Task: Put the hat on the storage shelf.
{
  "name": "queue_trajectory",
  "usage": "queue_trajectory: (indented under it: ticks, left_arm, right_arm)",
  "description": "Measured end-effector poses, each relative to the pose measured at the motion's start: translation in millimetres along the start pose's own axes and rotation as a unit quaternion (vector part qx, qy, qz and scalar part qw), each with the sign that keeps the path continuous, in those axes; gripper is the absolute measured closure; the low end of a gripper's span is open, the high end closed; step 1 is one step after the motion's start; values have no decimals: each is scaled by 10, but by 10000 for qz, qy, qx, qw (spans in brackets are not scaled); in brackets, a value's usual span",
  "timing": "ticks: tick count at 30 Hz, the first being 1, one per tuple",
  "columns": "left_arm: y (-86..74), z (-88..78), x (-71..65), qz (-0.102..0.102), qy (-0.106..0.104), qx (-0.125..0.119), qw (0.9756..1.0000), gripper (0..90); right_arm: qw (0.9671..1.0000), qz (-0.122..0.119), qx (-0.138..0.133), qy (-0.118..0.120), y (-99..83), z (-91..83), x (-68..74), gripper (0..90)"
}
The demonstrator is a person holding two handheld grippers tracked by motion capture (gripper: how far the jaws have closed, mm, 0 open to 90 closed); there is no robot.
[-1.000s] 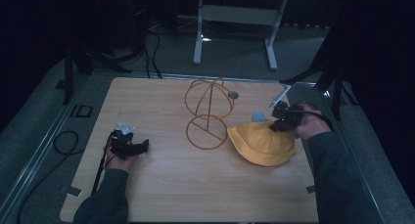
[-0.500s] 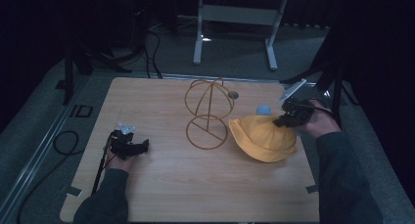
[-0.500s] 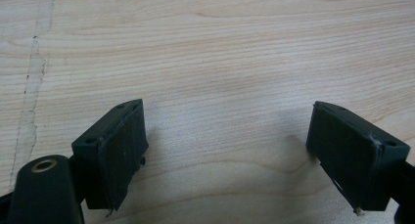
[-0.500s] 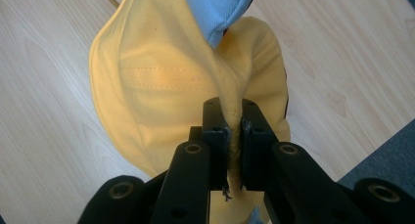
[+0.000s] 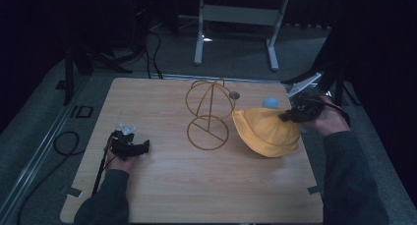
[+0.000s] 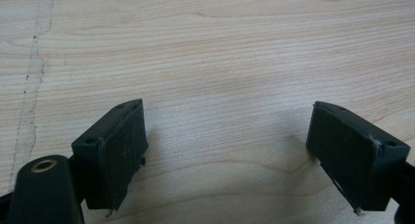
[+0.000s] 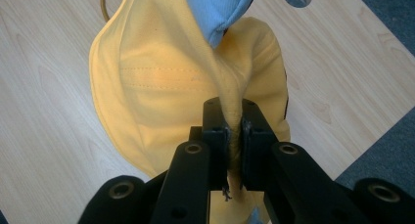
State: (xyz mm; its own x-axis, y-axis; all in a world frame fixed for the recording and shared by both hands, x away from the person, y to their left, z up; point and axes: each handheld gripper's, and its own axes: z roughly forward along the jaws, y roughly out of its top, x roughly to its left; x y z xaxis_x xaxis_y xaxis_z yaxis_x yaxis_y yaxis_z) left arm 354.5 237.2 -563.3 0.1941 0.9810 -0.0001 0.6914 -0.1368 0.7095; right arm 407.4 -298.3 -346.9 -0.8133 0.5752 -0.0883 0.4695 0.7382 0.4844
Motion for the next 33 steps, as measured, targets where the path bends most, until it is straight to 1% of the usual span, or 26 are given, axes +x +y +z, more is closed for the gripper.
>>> queue_trajectory:
  ticks: [1,3,12,16,17,25,29,33]
  left_arm:
    - [0,0,0,0,-1,0,10000,152]
    - [0,0,0,2,-4,0,10000,152]
    - [1,1,-1,1,-7,0,10000,152]
    - [1,1,0,2,-7,1,10000,152]
    - [1,1,0,2,-6,0,10000,152]
    - [1,0,0,3,-6,4,10000,152]
    - [1,0,0,4,-6,7,10000,152]
    - [1,0,0,3,-6,7,10000,152]
  right_arm:
    - [10000,46,-18,-9,-2,-14,-1,839]
    - [10000,36,-68,-36,-11,-38,-10,839]
    - [9992,186,-336,-69,-40,-135,-49,839]
    - [9984,232,-521,-65,-54,-193,-59,840]
    - [9982,205,-554,-88,-56,-206,-64,841]
    - [9968,273,-735,-179,-75,-309,-85,842]
    - [9951,352,-895,-213,-88,-371,-95,842]
    - [9940,354,-1011,-237,-78,-390,-95,842]
